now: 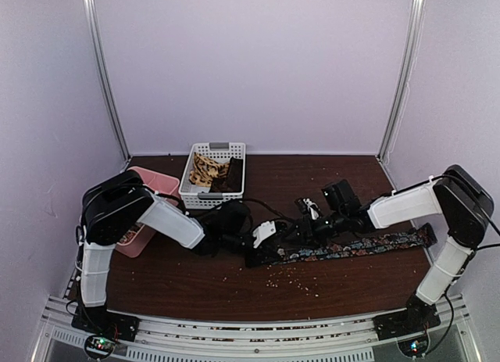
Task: Roll the ties
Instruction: Roll the tie at the center of the board.
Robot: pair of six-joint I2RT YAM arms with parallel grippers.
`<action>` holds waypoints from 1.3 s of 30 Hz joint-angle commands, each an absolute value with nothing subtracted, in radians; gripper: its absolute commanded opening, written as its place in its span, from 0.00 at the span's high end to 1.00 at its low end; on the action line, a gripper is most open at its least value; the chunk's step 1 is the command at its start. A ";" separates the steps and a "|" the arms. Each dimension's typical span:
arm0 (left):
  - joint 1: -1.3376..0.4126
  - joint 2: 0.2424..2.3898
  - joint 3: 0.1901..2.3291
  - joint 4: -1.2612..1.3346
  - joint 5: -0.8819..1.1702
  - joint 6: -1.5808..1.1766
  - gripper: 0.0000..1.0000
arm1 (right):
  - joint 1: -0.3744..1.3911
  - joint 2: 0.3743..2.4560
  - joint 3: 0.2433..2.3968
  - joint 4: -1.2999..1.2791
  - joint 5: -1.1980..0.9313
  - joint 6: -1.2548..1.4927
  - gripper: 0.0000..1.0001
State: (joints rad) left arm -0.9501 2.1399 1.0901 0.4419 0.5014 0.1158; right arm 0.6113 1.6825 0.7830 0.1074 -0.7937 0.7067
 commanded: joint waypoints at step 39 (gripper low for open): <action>-0.994 2.198 1.109 0.422 0.395 0.106 0.45 | 0.638 1.750 0.772 0.135 -0.783 0.713 1.00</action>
